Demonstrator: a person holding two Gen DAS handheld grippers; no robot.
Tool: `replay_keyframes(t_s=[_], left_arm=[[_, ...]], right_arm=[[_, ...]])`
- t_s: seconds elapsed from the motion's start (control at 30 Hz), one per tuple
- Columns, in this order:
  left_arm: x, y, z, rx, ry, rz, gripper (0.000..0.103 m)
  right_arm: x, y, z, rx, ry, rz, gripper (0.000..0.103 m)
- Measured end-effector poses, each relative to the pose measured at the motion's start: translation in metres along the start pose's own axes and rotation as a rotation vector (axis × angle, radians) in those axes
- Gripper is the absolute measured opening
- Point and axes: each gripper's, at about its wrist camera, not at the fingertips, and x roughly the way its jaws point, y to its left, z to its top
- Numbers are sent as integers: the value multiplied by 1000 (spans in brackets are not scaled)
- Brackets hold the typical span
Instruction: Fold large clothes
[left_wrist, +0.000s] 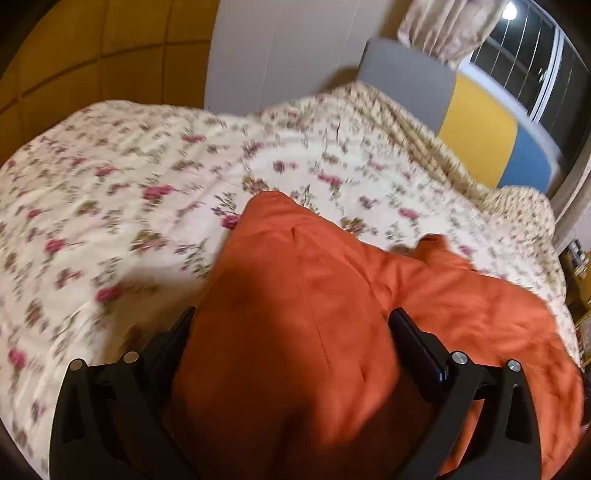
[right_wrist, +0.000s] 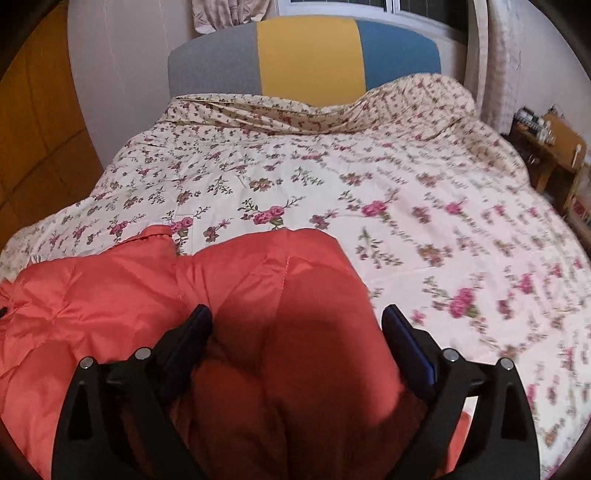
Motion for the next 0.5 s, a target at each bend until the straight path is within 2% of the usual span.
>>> replay_keyframes(t_s=[0.07,0.13,0.2,0.27,0.33,0.37,0.4,0.43,0.5], left_arm=[[-30,-1,-10,0,-67,-20,100],[-59,-6,-23,-12,-134,-39,100],[-84,-18,-40,-15,-198,-127,100],[-92,-35,-51,10,-199,-160,100],[-85,-57,-58,66,-161,-171,100],[-75,-70,-64,116,-128,-154,100],[-62,-81,-72,179,-96,-103,100],[-52,-88,-79,233,-92,-64,100],[-51,-89,-88,251,-130,-53,100]], right_arm=[[-23,6,-4,-2,-36,8,93],[-50,19,-12,5,-94,75,93],[-64,33,-19,-2,-111,122,94],[-69,51,-28,-8,-98,165,96],[-64,65,-36,-23,-77,165,98],[-56,73,-42,-45,-66,137,99],[-52,76,-46,-59,-69,123,100],[-50,76,-50,-60,-89,122,100],[-49,78,-53,-55,-99,96,100]])
